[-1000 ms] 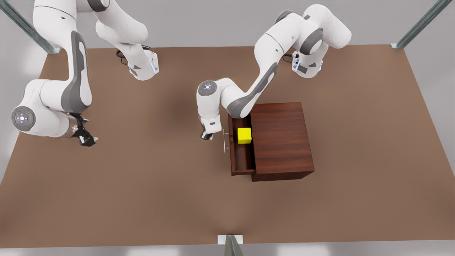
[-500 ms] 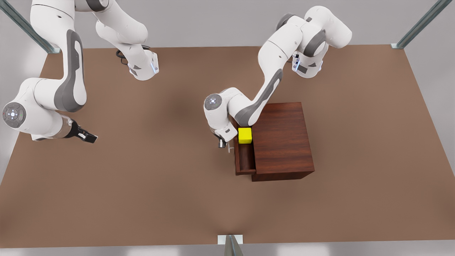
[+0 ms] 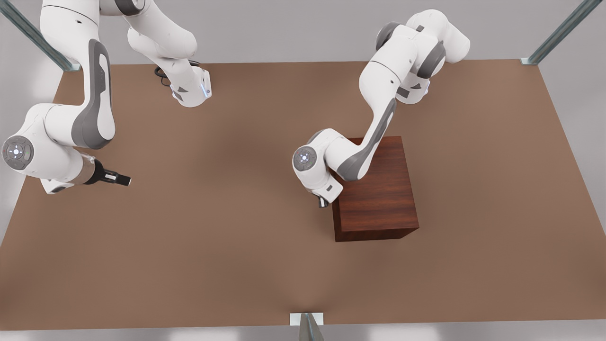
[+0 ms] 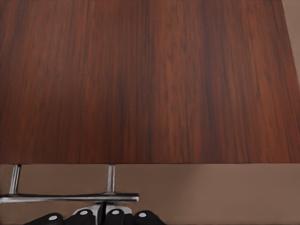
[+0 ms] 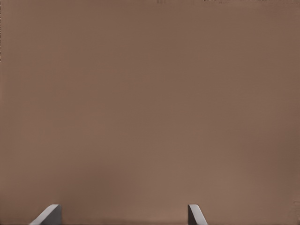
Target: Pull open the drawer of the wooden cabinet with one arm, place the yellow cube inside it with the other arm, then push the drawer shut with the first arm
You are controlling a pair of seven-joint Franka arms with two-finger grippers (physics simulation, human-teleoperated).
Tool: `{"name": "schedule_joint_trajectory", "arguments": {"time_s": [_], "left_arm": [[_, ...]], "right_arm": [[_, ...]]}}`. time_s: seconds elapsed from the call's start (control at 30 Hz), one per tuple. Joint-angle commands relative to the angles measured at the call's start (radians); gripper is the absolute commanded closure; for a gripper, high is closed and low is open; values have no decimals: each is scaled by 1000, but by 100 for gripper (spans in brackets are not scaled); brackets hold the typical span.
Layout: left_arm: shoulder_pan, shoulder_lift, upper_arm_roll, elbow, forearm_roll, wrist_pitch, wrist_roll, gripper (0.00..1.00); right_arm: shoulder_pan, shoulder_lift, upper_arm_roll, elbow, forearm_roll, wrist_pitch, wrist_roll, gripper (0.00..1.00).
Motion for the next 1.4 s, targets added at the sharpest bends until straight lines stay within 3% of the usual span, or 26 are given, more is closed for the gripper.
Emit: {"name": "schedule_joint_trajectory", "arguments": {"time_s": [0.0, 0.17, 0.23, 0.3, 0.43, 0.53, 0.6, 0.67, 1.37], "left_arm": [[4, -2, 0, 7, -28, -37, 54, 0], [4, -12, -2, 41, -80, -26, 52, 0], [39, -120, -2, 28, -111, -96, 224, 0], [122, -245, 1, -5, -161, -251, 612, 0], [262, -410, 7, -134, -224, -253, 1255, 0], [438, -483, 12, -148, -276, -385, 2233, 0], [568, -492, 11, -139, -270, -366, 2494, 0], [621, -582, 40, -257, -286, -181, 2723, 0], [589, -568, 41, -217, -244, -165, 2628, 0]], "right_arm": [[0, -1, 1, 1, 0, -3, -186, 0], [0, 1, 3, 3, 0, -3, -183, 0], [0, 2, 3, 3, -1, -1, -183, 0], [0, 2, 3, 3, -1, -1, -183, 0], [0, 2, 3, 3, -1, -1, -183, 0], [0, 4, 3, 3, -1, -1, -183, 0], [0, 4, 3, 3, -1, -1, -183, 0], [0, 4, 3, 4, -1, -1, -183, 0], [2, 7, 3, 9, -1, -4, -183, 0]]}}
